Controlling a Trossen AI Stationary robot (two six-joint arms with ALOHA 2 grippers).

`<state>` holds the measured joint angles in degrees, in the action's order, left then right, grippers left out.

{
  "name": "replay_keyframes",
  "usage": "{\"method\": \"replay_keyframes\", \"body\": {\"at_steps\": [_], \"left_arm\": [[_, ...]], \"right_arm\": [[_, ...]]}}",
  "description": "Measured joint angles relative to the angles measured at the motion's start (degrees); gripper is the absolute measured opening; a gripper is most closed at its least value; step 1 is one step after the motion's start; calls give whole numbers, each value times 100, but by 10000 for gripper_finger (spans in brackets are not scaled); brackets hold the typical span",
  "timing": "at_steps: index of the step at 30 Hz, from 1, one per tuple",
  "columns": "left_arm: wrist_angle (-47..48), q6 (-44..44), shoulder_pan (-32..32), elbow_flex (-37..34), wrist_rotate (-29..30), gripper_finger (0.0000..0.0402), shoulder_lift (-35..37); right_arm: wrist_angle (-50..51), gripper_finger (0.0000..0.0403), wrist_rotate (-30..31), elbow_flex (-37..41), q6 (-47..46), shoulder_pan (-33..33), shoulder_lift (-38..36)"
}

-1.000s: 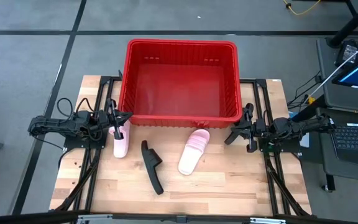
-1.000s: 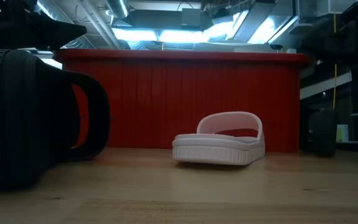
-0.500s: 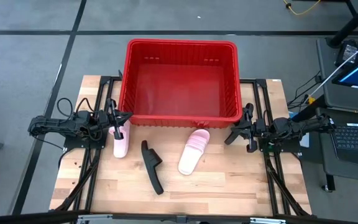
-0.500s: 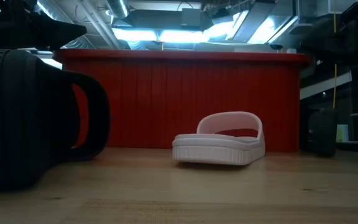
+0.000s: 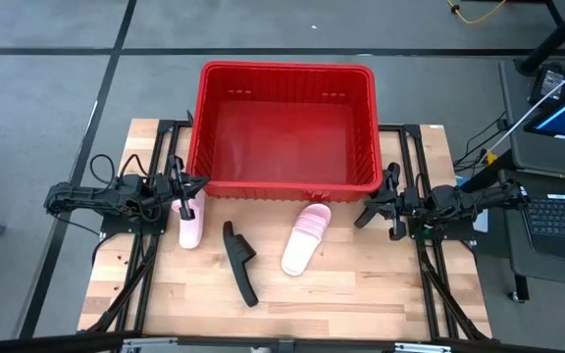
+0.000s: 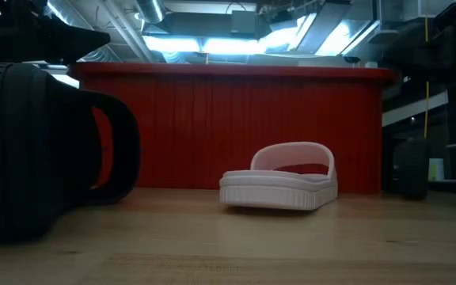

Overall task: Pick and place slides into bin
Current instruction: Put the right black slide into the bin

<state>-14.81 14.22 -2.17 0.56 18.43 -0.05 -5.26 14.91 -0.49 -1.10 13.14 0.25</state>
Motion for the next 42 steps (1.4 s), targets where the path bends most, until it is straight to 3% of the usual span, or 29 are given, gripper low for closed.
{"method": "replay_keyframes", "body": {"at_steps": [22,29,42], "left_arm": [[0,0,0,0,1,5,0],[-81,-2,1,2,1,8,1],[-17,-343,1,1,-1,7,1]], "right_arm": [[-72,16,-2,0,-10,-1,-2],[-957,16,-2,0,-29,5,0],[-1386,16,-3,0,431,317,0]]}}
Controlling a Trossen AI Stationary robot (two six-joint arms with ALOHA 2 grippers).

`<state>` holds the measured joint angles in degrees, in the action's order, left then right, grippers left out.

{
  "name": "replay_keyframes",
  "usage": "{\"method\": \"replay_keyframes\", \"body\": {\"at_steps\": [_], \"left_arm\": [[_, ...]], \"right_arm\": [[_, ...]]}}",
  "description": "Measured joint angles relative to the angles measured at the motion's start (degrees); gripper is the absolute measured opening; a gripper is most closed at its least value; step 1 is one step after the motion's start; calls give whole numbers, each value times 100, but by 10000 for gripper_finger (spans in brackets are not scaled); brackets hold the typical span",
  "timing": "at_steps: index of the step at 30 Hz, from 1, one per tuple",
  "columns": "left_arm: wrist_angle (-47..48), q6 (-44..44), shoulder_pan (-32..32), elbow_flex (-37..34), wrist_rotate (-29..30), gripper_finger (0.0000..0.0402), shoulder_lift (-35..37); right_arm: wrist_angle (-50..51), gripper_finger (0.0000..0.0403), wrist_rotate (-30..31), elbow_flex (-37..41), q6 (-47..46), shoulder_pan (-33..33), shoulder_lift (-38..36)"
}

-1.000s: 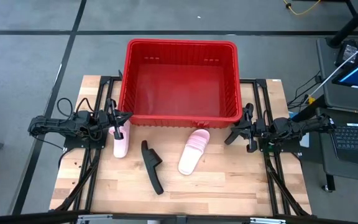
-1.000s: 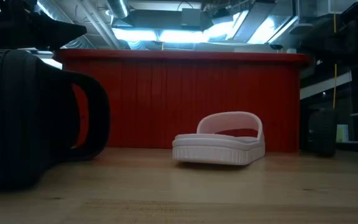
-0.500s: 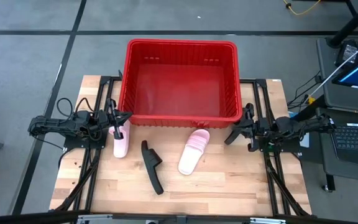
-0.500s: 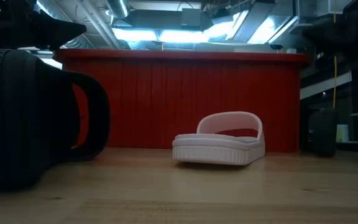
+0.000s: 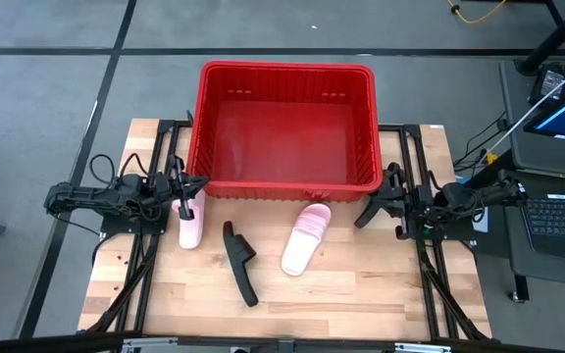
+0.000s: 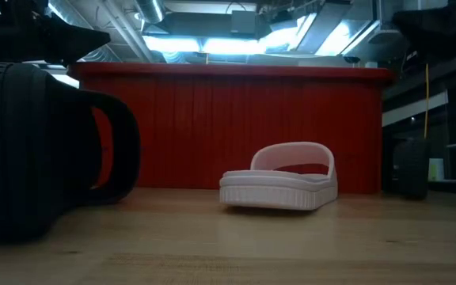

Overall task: Pick and place slides into bin
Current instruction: Put the right black slide into the bin

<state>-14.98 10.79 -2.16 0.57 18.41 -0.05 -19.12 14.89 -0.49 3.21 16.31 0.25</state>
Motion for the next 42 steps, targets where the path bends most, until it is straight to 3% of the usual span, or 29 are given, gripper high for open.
{"method": "replay_keyframes", "body": {"at_steps": [10,17,25,39,42], "left_arm": [[-29,-792,1,10,-76,6,2],[-212,-802,-1,1,-772,2,0],[14,-1017,-1,256,-794,1,-74],[302,-1068,-1,857,-595,2,-1235],[225,-1096,-1,973,-592,1,-1532]], "right_arm": [[-320,6,-8,-169,460,428,111],[91,4,-14,-818,613,539,887],[7,18,-211,-1289,607,539,1725],[-41,12,-171,-1327,592,537,1887],[-38,5,171,-1329,594,537,1964]]}}
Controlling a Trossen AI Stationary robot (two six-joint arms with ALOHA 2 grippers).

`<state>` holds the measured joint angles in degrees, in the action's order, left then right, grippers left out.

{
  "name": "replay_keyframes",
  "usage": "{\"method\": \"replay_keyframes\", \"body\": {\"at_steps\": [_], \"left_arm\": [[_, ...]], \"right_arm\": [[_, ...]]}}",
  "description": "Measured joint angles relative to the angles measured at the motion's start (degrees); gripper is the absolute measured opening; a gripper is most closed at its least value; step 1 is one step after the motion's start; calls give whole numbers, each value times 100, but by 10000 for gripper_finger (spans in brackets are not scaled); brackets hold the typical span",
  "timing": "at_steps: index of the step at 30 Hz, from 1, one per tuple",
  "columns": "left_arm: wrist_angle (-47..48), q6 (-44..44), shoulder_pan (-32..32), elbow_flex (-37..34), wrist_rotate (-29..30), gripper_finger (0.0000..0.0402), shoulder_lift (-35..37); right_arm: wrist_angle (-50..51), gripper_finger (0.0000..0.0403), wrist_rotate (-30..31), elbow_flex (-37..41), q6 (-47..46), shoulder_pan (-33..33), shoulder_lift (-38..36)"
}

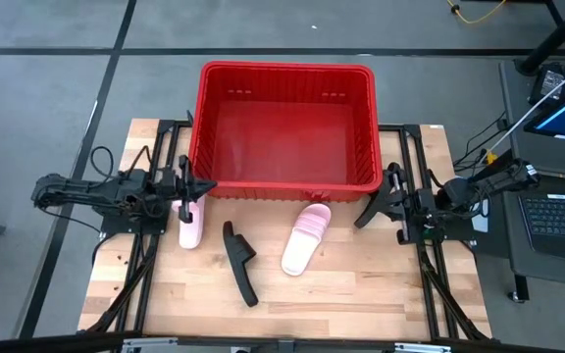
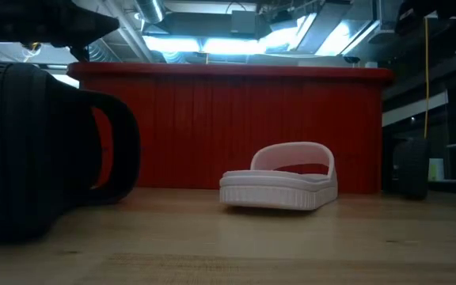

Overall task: Pick and place slides into bin
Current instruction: Put the right black slide into the bin

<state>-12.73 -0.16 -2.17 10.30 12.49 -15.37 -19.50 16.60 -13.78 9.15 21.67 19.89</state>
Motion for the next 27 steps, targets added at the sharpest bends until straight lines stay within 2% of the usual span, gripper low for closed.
{"method": "replay_keyframes", "body": {"at_steps": [5,8,11,18,21,27], "left_arm": [[-546,33,0,101,-121,3,-291],[-773,64,0,101,-351,2,-300],[-889,192,0,101,-511,1,-300],[-871,285,0,101,-492,2,-300],[-810,286,0,101,-533,1,-300],[-804,357,0,101,-1095,3,-300]], "right_arm": [[31,6,350,-4,-5,0,265],[373,4,628,-251,-243,2,467],[1310,4,936,-780,-706,2,751],[3739,2,1212,-2283,-1622,2,1613],[4773,2,1246,-2885,-2289,2,1954],[6051,2,1246,-3528,-3382,173,2387]]}}
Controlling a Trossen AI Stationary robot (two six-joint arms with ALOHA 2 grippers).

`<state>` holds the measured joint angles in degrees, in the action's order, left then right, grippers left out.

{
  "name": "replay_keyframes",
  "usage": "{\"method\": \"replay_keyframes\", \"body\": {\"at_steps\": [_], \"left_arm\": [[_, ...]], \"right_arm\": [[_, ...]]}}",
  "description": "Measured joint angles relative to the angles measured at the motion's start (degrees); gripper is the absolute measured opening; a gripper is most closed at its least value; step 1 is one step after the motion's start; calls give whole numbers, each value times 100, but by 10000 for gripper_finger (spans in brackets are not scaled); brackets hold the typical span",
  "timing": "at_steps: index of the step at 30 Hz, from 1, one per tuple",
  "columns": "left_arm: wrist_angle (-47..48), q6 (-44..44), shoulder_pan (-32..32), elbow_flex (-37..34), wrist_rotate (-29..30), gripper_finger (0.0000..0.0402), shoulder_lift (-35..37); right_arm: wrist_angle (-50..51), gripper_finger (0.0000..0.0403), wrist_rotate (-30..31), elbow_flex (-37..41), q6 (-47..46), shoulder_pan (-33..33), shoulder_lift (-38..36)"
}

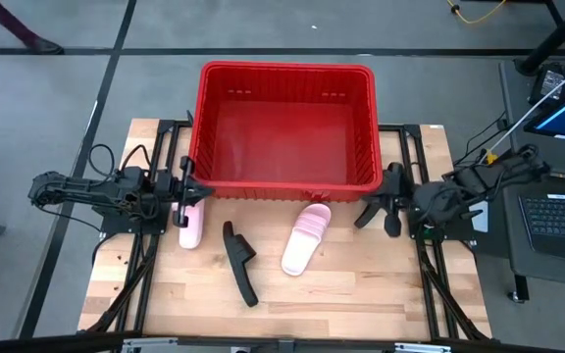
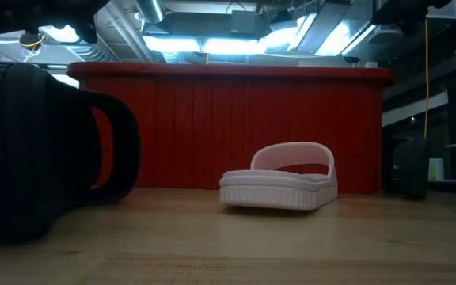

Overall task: Pick and place slides into bin
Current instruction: Put the right black slide into the bin

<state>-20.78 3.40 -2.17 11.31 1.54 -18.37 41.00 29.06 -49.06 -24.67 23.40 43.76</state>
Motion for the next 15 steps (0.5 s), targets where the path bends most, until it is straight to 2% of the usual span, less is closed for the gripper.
{"method": "replay_keyframes", "body": {"at_steps": [9,15], "left_arm": [[-98,383,0,0,-109,3,0],[-72,236,0,0,-111,1,0]], "right_arm": [[866,1,-4,-31,-1789,568,196],[1374,1,-2,-31,-2333,721,547]]}}
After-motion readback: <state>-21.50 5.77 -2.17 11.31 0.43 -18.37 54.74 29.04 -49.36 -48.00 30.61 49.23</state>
